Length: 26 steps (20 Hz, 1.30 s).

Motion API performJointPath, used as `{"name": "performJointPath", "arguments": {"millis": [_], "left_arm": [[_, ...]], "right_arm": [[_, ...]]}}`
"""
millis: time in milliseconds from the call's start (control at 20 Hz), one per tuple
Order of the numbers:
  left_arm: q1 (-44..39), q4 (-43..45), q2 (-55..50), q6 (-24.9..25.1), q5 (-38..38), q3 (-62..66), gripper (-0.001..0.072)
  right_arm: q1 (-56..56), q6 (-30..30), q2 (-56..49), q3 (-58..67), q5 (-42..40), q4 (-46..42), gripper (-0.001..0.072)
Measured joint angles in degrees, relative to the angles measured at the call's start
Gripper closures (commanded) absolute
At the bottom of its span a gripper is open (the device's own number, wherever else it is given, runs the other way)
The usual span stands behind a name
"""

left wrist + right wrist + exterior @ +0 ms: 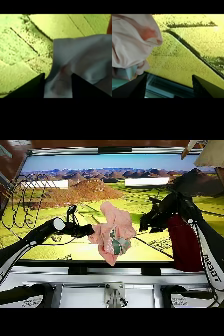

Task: Fold the shirts.

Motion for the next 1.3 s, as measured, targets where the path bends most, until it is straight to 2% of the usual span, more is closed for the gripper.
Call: {"name": "performJointPath", "arguments": {"millis": [200,500,600,650,700,750,1000,1300], "left_arm": [[-0.61,-1.99,0.02,0.13,-0.17,0.07,0.0680],[-0.68,-2.82,0.55,1.09,-0.79,0.07,0.0681],[-0.59,-2.91,1.03,1.53,-0.83,0.07,0.0681],[-0.59,-2.95,1.33,1.95,-0.83,0.04,0.0681],[-0.57,-2.97,1.68,2.38,-0.85,0.07,0.0681],[-0.52,-2.99,2.14,2.82,-0.87,0.07,0.0681],[1.20,-2.97,5.66,4.70,-1.64,1.38,0.0682],[7.41,-2.73,14.03,11.74,-8.74,14.56,0.0683]], "right_arm": [[0.07,0.02,-3.78,-0.02,1.07,4.63,0.0039],[0.13,-0.09,-8.24,-0.02,4.00,9.86,0.0043],[0.13,-0.15,-9.60,-0.02,5.22,11.76,0.0237],[0.20,-0.17,-10.25,-0.02,5.68,12.57,0.0386],[0.44,-0.22,-10.88,-0.02,6.03,13.31,0.0594],[0.87,-0.52,-11.34,-0.02,6.45,13.90,0.0629],[2.56,-4.85,-10.12,0.20,8.63,13.99,0.0630],[1.42,-11.93,4.15,8.26,10.45,8.55,0.0629]]}}
